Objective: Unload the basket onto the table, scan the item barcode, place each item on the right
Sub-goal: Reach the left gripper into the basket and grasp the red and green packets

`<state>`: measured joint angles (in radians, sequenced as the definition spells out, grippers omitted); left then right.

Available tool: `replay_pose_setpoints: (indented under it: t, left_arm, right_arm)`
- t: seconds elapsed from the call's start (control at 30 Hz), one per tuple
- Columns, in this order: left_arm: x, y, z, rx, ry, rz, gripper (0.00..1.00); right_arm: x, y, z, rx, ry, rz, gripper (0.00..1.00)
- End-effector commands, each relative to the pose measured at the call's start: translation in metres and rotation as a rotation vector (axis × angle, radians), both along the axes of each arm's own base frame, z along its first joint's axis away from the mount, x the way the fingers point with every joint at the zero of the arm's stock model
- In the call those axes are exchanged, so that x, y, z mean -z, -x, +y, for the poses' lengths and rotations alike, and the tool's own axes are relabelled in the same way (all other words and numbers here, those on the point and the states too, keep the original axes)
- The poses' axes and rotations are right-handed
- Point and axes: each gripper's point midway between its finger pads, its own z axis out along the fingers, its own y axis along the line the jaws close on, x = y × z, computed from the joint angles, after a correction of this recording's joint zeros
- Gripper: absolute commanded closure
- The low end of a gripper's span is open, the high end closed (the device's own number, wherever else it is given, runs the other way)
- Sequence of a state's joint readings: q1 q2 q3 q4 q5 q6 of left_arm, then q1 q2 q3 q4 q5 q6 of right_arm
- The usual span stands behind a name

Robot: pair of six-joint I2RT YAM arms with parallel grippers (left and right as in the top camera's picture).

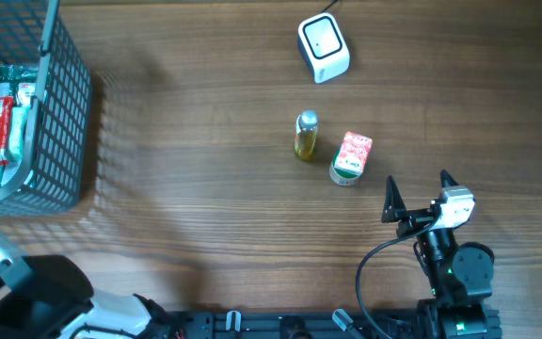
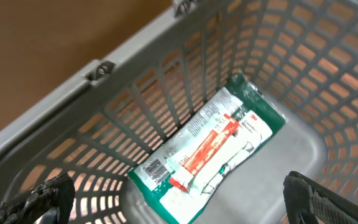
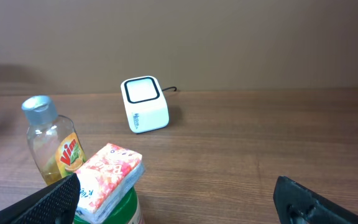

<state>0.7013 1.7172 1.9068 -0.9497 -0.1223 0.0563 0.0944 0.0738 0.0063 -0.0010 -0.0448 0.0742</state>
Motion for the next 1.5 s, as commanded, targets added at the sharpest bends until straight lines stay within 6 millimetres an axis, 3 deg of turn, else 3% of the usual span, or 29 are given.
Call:
replay_pose_setpoints:
  t: [0.0,0.5,0.63,0.83,0.9,1.03,1.23,1.47]
  left_arm:
    - [0.031,-0.022,-0.001,0.217,0.069,0.030,0.00]
    - [0.164,-0.055,0.008,0.507,0.167,0.270,0.00]
    - [0.212,-0.061,0.014,0.591,0.179,0.345,0.00]
    - [0.230,-0.078,0.023,0.608,0.138,0.330,0.00]
    - [0.239,-0.081,0.018,0.659,0.142,0.342,0.00]
    - [0.257,-0.083,0.005,0.741,0.173,0.356,0.00]
    - [0.269,-0.083,0.003,0.760,0.182,0.373,0.00]
    - [0.300,-0.074,0.006,0.742,0.219,0.435,0.00]
  right_arm:
    - [-0.001,0.000,0.000,-0.004,-0.008,-0.005,0.00]
    - [-0.001,0.000,0.000,-0.004,-0.008,-0.005,0.00]
    - [-0.001,0.000,0.000,-0.004,-0.008,-0.005,0.00]
    - [-0.001,0.000,0.000,-0.004,-0.008,-0.005,0.00]
    - [-0.001,0.000,0.000,-0.004,-0.008,-0.005,0.00]
    - [-0.001,0.000,0.000,-0.004,-0.008,-0.005,0.01]
    - [-0.001,0.000,0.000,-0.004,-0.008,-0.005,0.00]
    - [-0.001,0.000,0.000,-0.004,-0.008,-0.005,0.00]
